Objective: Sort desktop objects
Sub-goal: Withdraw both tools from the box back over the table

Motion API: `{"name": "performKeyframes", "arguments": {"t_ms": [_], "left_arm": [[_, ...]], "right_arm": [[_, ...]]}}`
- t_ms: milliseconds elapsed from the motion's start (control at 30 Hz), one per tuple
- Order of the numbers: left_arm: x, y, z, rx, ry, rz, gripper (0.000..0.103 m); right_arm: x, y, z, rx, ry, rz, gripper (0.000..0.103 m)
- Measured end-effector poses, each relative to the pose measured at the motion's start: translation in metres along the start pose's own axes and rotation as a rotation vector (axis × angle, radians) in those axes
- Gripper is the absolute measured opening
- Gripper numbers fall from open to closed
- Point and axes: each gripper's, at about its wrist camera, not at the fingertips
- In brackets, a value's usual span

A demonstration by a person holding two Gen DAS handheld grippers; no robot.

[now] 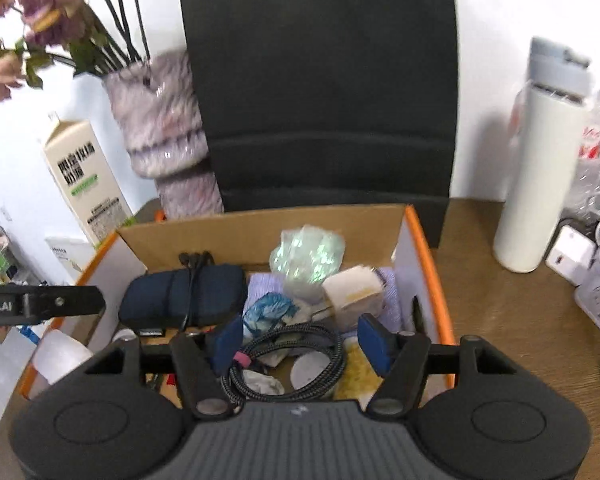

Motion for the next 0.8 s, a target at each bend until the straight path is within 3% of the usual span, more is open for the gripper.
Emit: {"name": "performKeyframes", "arguments": {"t_ms": [133, 233, 300, 367, 467, 567, 733, 800], "left_arm": [[-0.035, 0.007, -0.01, 0.069, -0.029, -0.041, 0.103], [-0.072, 0.033, -0.011, 0.094, -0.029, -0.105, 0.103], [-0.097, 0.061, -0.013, 0.124, -0.018, -0.15, 0.103], [-0.118, 0.092, -0.012, 0.133, -0.005, -0.177, 0.103], [-0.139, 0.14, -0.009, 0.088, 0.016, -0.141, 0.103], [-0.16, 0.187, -0.012, 0.068, 0.01, -0.12, 0.103], [-0.194, 0.246, -0.014, 0.074, 0.005, -0.135, 0.103], [-0.2, 0.259, -0.017, 0.113, -0.048, -0.17, 0.103]], "right_arm": [[-0.032, -0.002, 0.003, -0.05, 0.011, -0.041, 0.073], [-0.067, 0.014, 0.005, -0.092, 0.03, -0.08, 0.078], [-0.096, 0.039, 0.004, -0.101, 0.022, -0.114, 0.085], [-0.119, 0.068, 0.004, -0.111, 0.001, -0.114, 0.085], [-0.149, 0.121, 0.005, -0.112, -0.038, -0.078, 0.085], [-0.184, 0.164, 0.016, -0.125, 0.019, -0.09, 0.085], [-0.241, 0.21, 0.028, -0.082, 0.015, -0.147, 0.086], [-0.253, 0.221, 0.03, -0.087, -0.002, -0.15, 0.087]]}}
Point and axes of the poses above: each gripper's, at about its wrist camera, not at the fingertips, and x roughly the way its jaws point, z to its left, y to its underside, and after that the axes turned 14 degrees about -z, right-handed
